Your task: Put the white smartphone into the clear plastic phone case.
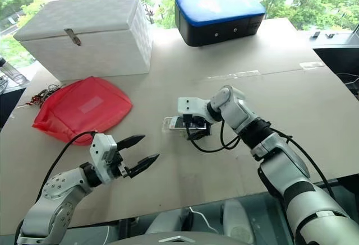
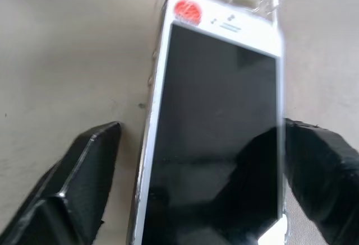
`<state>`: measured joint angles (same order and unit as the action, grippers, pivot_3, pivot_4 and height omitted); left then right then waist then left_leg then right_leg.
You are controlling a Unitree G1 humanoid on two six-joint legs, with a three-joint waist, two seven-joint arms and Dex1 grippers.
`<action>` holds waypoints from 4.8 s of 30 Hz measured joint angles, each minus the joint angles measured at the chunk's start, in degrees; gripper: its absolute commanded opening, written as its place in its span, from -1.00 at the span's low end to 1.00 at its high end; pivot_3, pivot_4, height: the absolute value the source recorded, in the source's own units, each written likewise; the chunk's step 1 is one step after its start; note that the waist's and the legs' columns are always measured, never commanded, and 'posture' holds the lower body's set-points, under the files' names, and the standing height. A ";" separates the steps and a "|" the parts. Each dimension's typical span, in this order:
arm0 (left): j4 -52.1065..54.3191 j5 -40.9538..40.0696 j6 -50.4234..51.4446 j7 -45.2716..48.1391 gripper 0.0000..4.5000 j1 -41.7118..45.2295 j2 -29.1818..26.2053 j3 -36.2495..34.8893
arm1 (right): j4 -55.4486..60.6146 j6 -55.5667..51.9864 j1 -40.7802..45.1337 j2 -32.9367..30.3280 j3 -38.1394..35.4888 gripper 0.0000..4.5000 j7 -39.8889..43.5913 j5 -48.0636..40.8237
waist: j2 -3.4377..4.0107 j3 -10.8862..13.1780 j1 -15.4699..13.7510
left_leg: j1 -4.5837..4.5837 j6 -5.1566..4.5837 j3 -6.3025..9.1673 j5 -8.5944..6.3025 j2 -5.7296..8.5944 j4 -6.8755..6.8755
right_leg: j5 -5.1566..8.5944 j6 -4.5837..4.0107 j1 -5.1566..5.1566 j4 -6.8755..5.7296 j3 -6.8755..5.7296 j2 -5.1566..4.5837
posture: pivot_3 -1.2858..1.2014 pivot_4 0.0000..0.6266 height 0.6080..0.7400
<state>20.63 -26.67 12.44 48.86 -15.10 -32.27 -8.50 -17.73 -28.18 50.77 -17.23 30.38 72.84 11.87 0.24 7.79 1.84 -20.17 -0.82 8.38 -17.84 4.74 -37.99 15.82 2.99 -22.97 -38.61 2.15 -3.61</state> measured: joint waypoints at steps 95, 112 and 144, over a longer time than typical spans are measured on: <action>-5.40 -0.57 3.54 5.99 -0.98 5.80 -4.87 -2.02 | 16.83 -8.56 -7.64 0.11 -5.24 -1.00 -13.68 -22.24 | -0.16 0.13 0.30 | -0.90 -0.01 0.10 0.01 0.00 0.20 | -0.02 0.01 -0.76 0.46 -0.15 -0.02 | 0.03 -0.52 1.00; -5.61 0.89 3.64 3.42 -0.98 9.54 -3.31 0.81 | 8.60 -0.65 -11.41 1.76 -4.54 -1.00 -17.11 -16.69 | -0.17 0.11 0.04 | -0.75 0.01 0.07 0.02 0.03 -0.13 | -0.02 0.01 -0.66 0.01 -0.06 0.00 | 0.03 -0.52 1.00; -16.25 9.11 10.50 -2.39 -0.98 25.33 0.14 10.58 | 33.93 -17.68 -24.01 -10.57 -8.20 -1.00 -35.12 -13.90 | -0.22 0.15 -0.01 | -0.91 0.00 0.00 0.01 0.04 -0.29 | -0.02 0.02 -0.79 -0.15 -0.01 0.00 | 0.03 -0.52 1.00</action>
<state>4.38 -17.56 22.94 46.47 10.23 -32.13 2.08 16.20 -45.86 26.76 -27.80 22.17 37.72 -2.03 0.02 7.93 1.83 -21.08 -0.82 8.39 -17.83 4.78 -38.28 15.80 3.01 -23.76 -38.75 2.14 -3.60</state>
